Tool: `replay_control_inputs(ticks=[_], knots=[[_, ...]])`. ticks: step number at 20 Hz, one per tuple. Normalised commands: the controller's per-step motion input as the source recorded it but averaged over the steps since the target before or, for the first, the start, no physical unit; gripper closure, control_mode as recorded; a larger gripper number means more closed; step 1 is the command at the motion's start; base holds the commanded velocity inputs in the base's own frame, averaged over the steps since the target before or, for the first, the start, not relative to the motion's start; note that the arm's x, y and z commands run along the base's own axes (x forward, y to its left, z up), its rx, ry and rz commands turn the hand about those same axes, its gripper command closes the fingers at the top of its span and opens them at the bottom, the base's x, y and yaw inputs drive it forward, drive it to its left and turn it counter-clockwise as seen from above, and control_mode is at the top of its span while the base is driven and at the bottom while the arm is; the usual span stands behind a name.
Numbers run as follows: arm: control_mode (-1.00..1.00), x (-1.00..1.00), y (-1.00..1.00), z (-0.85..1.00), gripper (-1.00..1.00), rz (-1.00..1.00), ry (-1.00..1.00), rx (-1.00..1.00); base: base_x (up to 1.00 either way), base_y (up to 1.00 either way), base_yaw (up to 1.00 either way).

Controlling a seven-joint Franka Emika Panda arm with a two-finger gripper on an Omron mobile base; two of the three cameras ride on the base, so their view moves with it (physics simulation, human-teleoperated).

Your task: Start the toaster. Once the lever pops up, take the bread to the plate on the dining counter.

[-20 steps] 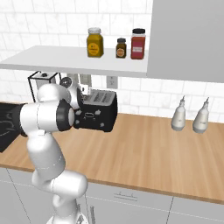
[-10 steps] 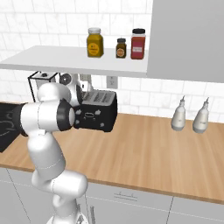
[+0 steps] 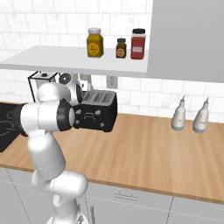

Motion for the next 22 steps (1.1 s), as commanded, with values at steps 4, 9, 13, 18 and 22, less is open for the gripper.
replay_control_inputs(ticks=[4, 9, 13, 18, 22], knots=[[-1.00, -0.08, 0.00, 0.00, 1.00, 0.00, -0.03, 0.00, 0.00, 0.00, 0.00], [-1.00, -0.30, 0.00, 0.01, 1.00, 0.00, -0.12, 0.00, 0.00, 0.00, 0.00], [-1.00, -0.40, 0.00, 0.14, 1.00, 0.00, -0.10, 0.00, 0.00, 0.00, 0.00], [-1.00, -0.29, 0.00, 0.41, 1.00, 0.00, -0.01, 0.00, 0.00, 0.00, 0.00], [-1.00, -0.33, 0.00, 0.46, 1.00, 0.00, 0.00, 0.00, 0.00, 0.00, 0.00]])
